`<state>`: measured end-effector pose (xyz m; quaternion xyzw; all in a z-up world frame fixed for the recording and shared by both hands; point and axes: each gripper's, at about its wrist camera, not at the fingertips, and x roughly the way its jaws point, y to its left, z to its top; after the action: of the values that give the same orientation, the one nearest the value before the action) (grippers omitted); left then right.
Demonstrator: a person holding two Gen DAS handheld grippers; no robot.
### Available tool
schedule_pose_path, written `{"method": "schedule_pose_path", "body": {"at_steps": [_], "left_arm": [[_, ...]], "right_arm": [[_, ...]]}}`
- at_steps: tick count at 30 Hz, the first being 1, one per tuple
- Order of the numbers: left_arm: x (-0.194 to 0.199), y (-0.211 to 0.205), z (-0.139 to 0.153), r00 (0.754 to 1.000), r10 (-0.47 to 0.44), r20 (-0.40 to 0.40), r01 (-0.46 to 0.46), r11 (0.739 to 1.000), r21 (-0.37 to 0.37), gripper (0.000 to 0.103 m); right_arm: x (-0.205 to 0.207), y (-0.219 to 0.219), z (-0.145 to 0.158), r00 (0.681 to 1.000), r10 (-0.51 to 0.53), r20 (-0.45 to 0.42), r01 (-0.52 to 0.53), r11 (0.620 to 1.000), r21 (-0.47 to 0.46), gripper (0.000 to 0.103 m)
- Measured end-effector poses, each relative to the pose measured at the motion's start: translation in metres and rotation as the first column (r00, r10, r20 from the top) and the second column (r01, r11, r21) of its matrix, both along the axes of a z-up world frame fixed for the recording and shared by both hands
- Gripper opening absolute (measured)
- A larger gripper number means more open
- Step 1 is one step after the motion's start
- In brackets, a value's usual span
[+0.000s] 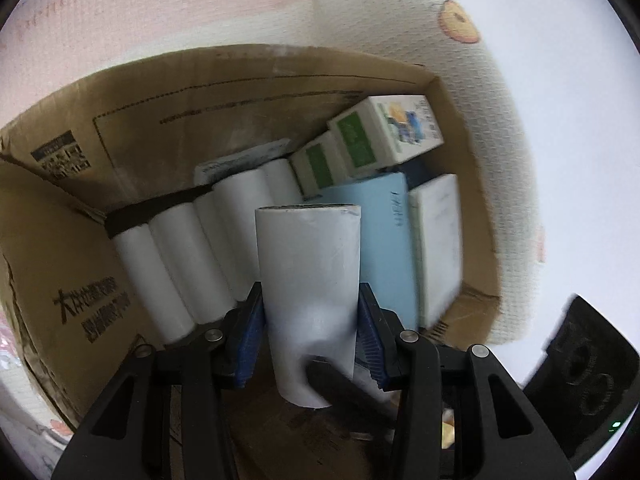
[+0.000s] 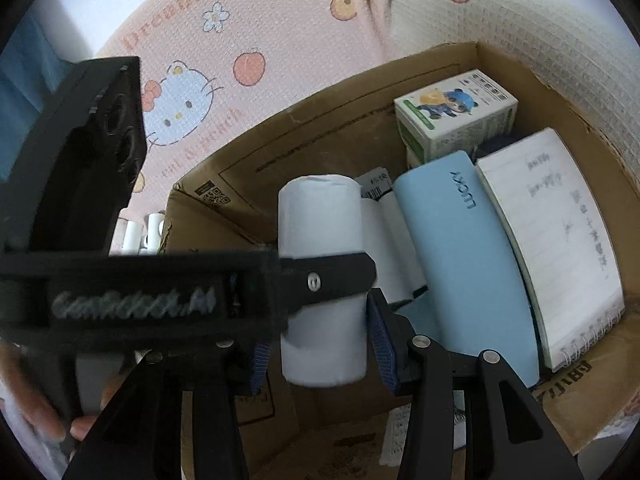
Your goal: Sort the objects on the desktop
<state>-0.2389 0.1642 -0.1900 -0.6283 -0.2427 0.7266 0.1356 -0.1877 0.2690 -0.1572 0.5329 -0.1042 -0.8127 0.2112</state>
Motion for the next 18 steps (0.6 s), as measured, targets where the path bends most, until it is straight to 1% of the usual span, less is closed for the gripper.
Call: {"method": "schedule_pose_path", "body": {"at_steps": [2, 4, 7, 8, 10, 11, 14, 17, 18], "left_arm": [[-0.003, 0.002, -0.002, 1.000, -0.002, 0.005, 0.002, 0.999, -0.034, 0.047], [-0.006, 0.003, -0.006, 1.000, 0.009, 0.019, -0.008, 0.999, -0.053, 0.048], [-0.012, 0.000, -0.012, 0.997, 0.061, 0.054, -0.057, 0.996, -0.073, 0.048], [-0.014, 0.000, -0.014, 0.995, 0.079, 0.065, -0.073, 0.993, -0.097, 0.048], [-0.019, 0.001, -0.018, 0.990, 0.112, 0.090, -0.096, 0.982, -0.165, 0.048], [-0.020, 0.001, -0.021, 0.987, 0.122, 0.102, -0.102, 0.977, -0.186, 0.048], [-0.025, 0.002, -0.030, 0.977, 0.161, 0.140, -0.125, 0.964, -0.234, 0.048], [-0.028, 0.002, -0.038, 0.967, 0.199, 0.157, -0.151, 0.951, -0.270, 0.048], [-0.029, 0.001, -0.040, 0.962, 0.223, 0.160, -0.167, 0.938, -0.304, 0.048]], "right_arm": [[0.002, 0.009, 0.002, 1.000, -0.029, -0.001, 0.029, 1.000, 0.007, 0.043], [0.004, 0.021, 0.003, 0.998, -0.060, -0.005, 0.060, 0.997, 0.041, 0.043], [0.010, 0.039, 0.005, 0.994, -0.105, -0.019, 0.106, 0.994, 0.040, 0.043], [0.012, 0.043, 0.005, 0.994, -0.106, -0.024, 0.107, 0.994, 0.036, 0.041], [0.019, 0.049, 0.010, 0.988, -0.138, -0.073, 0.142, 0.988, 0.054, 0.019], [0.021, 0.052, 0.012, 0.985, -0.145, -0.091, 0.151, 0.986, 0.064, 0.011], [0.024, 0.057, 0.014, 0.982, -0.164, -0.091, 0.168, 0.985, 0.029, 0.010], [0.022, 0.057, 0.016, 0.983, -0.165, -0.083, 0.167, 0.986, 0.018, 0.010], [0.023, 0.048, 0.016, 0.982, -0.167, -0.085, 0.170, 0.985, 0.026, 0.010]]}}
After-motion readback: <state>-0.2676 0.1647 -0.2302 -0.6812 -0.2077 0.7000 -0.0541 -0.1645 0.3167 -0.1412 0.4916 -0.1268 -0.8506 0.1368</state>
